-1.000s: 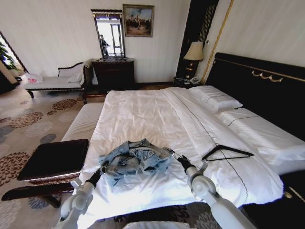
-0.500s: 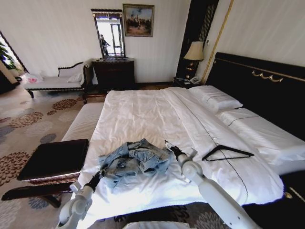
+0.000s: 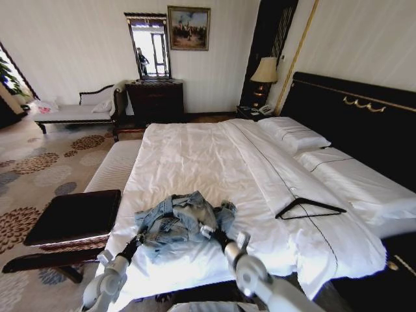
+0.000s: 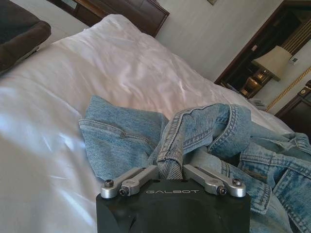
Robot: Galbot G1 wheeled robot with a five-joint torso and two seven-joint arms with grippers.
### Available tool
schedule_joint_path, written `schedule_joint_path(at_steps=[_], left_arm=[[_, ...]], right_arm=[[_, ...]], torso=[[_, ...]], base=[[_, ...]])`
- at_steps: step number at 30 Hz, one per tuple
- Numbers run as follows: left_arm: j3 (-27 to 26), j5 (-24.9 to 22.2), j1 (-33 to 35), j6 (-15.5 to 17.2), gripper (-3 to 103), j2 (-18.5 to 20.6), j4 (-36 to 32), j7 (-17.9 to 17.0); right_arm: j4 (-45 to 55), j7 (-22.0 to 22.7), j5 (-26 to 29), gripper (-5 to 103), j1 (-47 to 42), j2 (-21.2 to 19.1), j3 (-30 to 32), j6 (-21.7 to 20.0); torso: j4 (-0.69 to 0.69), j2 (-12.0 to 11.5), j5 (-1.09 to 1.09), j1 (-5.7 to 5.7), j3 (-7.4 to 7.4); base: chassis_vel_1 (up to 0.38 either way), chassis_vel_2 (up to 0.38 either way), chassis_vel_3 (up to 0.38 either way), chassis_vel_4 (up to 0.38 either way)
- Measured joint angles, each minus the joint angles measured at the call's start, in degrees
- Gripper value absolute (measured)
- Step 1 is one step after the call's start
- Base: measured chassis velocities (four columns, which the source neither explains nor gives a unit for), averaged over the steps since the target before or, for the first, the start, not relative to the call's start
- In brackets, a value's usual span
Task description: Pick up the clothes from the bed and hang them on the clothes hanger.
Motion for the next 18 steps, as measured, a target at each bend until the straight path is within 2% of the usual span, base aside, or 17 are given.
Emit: schedule_joint_path(at_steps=[4,11,15,18], left_arm=[[0.1,0.4,0.0,-0.1,3,0.0,0.1,0.0],[-0.2,0.5,0.1,-0.3,3,0.3,0.5,0.1],[-0.2,0.5,0.0,-0.4,3,0.2,0.6,0.2],[-0.2,0.6,0.1,-0.5,3,0.1,0.7,0.3]], right_arm=[[-0.7,-4.5,-5.0,100,-2.2,0.0,-0.4,2.5],[-0.1,-5.3,-7.4,100,-3.7,-0.5,-0.4,2.7],[1.6,-4.8,-5.3,100,-3.2,-0.7,0.0,3.2],[3.8,-2.5,0.8,100,0.0,-0.5,2.8,3.6]], torso=[[0.01,0.0,0.00,0.00,0.00],[0.01,0.0,0.00,0.00,0.00],[0.00,0.0,0.01,0.00,0.01],[0.02,0.0,0.01,0.00,0.01]], base=[[0.000,0.000,0.000,0.000],[0.000,0.000,0.000,0.000],[0.000,0.000,0.000,0.000],[0.000,0.000,0.000,0.000]])
